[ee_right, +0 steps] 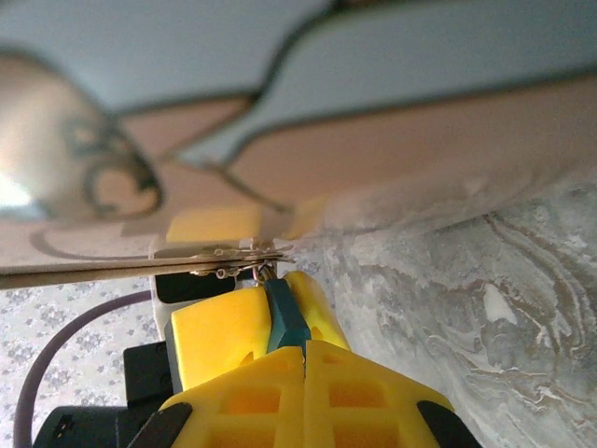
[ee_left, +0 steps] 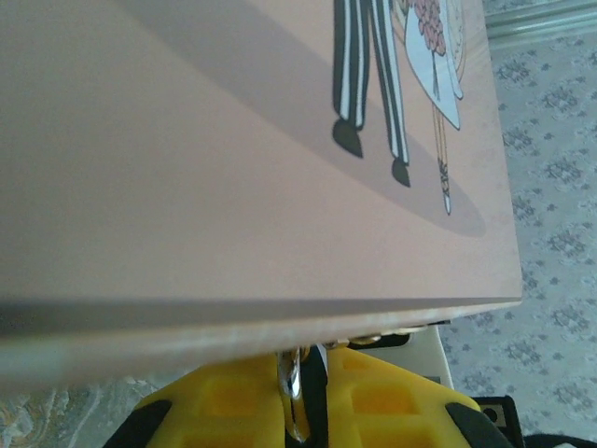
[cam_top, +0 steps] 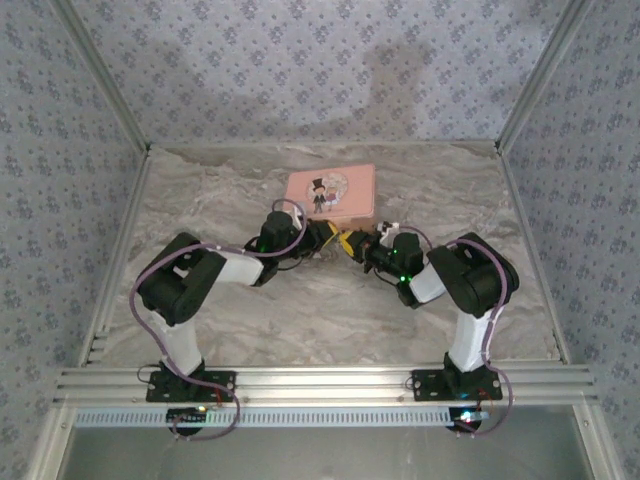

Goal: Unlock a padlock with a key

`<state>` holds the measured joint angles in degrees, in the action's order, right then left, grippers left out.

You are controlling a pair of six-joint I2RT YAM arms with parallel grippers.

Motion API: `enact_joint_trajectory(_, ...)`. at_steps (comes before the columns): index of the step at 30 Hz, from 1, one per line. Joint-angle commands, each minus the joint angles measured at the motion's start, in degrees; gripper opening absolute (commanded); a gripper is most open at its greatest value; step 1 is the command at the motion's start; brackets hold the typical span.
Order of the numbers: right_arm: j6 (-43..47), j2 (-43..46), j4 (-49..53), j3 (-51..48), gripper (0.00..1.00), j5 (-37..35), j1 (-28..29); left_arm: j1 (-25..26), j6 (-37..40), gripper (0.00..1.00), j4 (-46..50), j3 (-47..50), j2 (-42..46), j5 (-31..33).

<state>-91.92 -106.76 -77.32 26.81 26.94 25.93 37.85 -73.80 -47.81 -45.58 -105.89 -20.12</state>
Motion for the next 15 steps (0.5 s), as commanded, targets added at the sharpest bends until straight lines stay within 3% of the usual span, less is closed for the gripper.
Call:
enact_joint_trajectory(1,1.5,-1.0,1.3,4.0,0.00,-2.3,2.2,6.3,-1.7,0.00,-3.8,-2.0,0.1,-9.0)
enact_joint_trajectory(4,2.9,-0.1,5.0,4.9,0.00,-3.1,3.1,7.7,-2.6,0.00,-5.6,-1.3,-0.4,-8.9)
enact_joint_trajectory(9,1.1,-1.9,1.1,5.8,0.00,-2.8,3.1,9.0,-3.7,0.00,-7.4,-0.6,-0.8,-9.6)
enact_joint_trajectory(15,2.2,-1.1,4.0,6.8,0.00,-2.9,3.9,9.4,-3.7,0.00,-7.7,-1.3,-0.8,-10.9)
